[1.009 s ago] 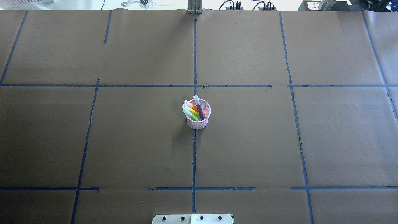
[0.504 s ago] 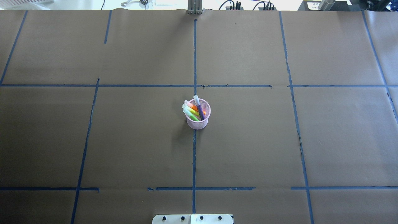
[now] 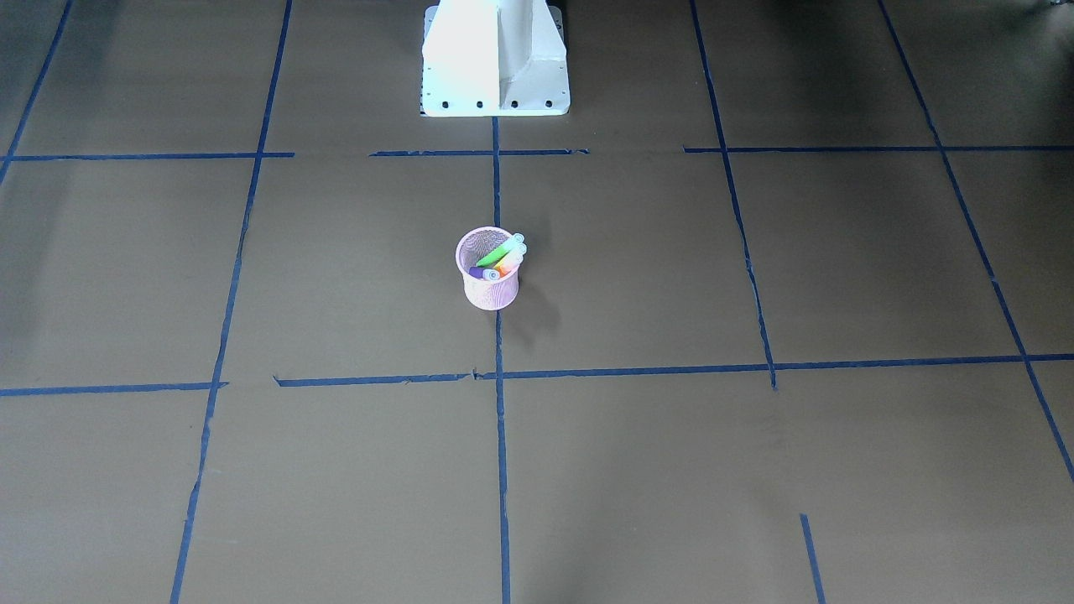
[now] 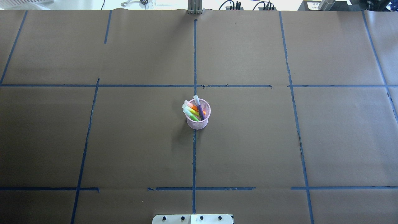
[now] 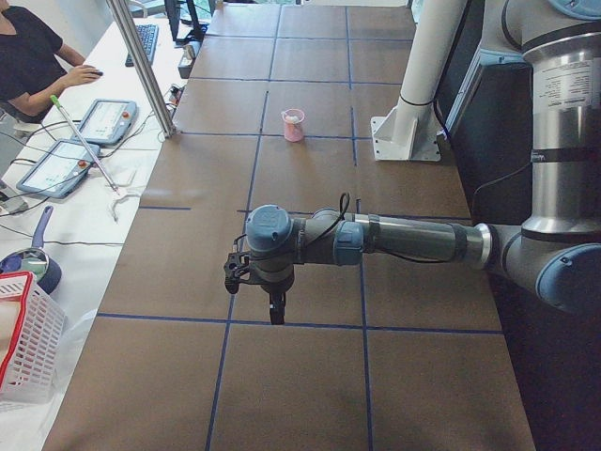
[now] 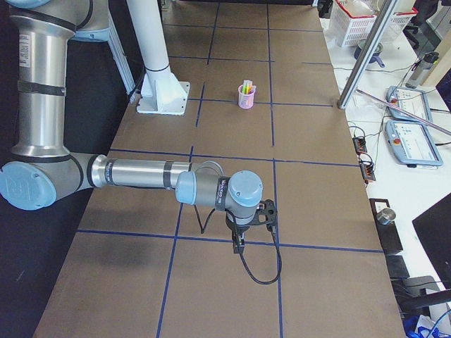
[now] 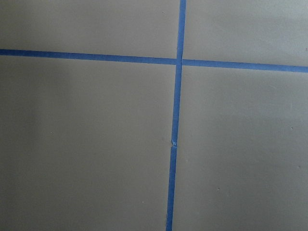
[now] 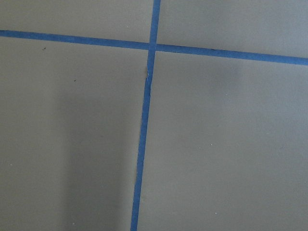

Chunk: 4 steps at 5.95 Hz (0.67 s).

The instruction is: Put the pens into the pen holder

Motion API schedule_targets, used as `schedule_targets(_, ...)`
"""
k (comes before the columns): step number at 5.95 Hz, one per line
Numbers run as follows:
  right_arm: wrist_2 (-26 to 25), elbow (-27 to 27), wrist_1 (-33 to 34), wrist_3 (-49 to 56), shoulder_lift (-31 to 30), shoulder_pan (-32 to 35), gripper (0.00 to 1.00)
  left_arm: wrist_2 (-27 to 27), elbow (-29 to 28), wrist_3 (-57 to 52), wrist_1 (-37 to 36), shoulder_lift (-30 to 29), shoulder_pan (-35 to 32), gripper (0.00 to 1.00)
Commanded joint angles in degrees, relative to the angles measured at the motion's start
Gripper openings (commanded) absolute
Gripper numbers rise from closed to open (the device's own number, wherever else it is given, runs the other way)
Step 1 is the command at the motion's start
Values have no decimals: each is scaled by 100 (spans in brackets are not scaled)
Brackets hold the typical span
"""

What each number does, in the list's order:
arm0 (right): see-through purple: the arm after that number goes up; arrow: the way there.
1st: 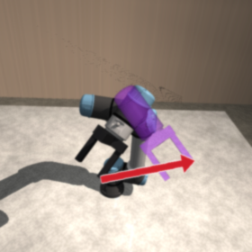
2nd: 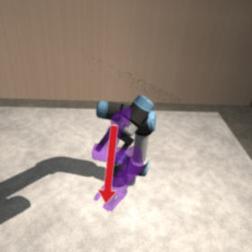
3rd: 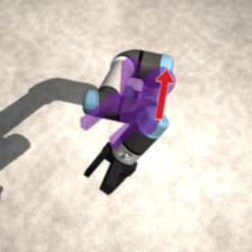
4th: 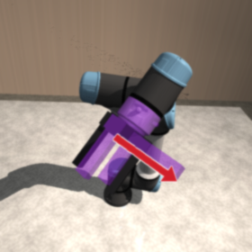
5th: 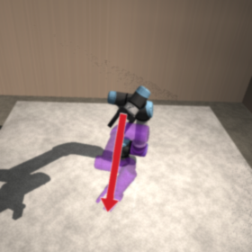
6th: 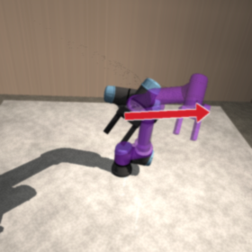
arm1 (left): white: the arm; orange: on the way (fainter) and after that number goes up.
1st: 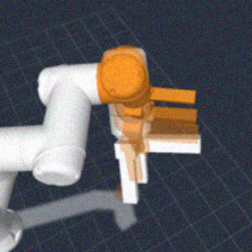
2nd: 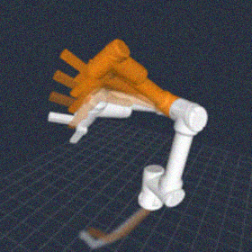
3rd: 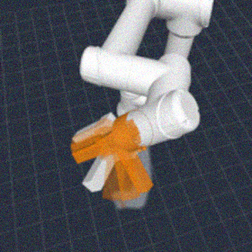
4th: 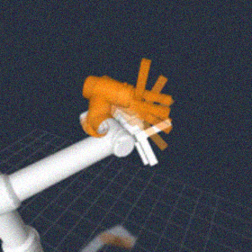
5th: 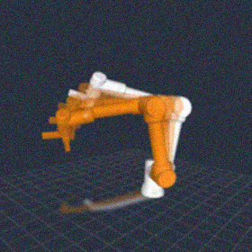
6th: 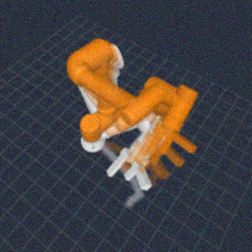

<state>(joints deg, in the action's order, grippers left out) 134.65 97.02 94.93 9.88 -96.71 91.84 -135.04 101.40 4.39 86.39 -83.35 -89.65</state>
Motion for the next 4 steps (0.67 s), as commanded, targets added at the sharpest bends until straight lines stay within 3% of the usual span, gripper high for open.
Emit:
schedule_targets(1, -9, 36, -53, -196, -5, 0, 100, 56, 11, -17, 18, 11, 0, 100)
schedule_targets(3, -9, -7, -849, -969, -224, 0, 100, 109, -49, -17, -34, -31, 17, 100)
schedule_targets(4, -9, 1, -966, -971, -260, 0, 100, 509, -59, -60, -44, -93, 9, 100)
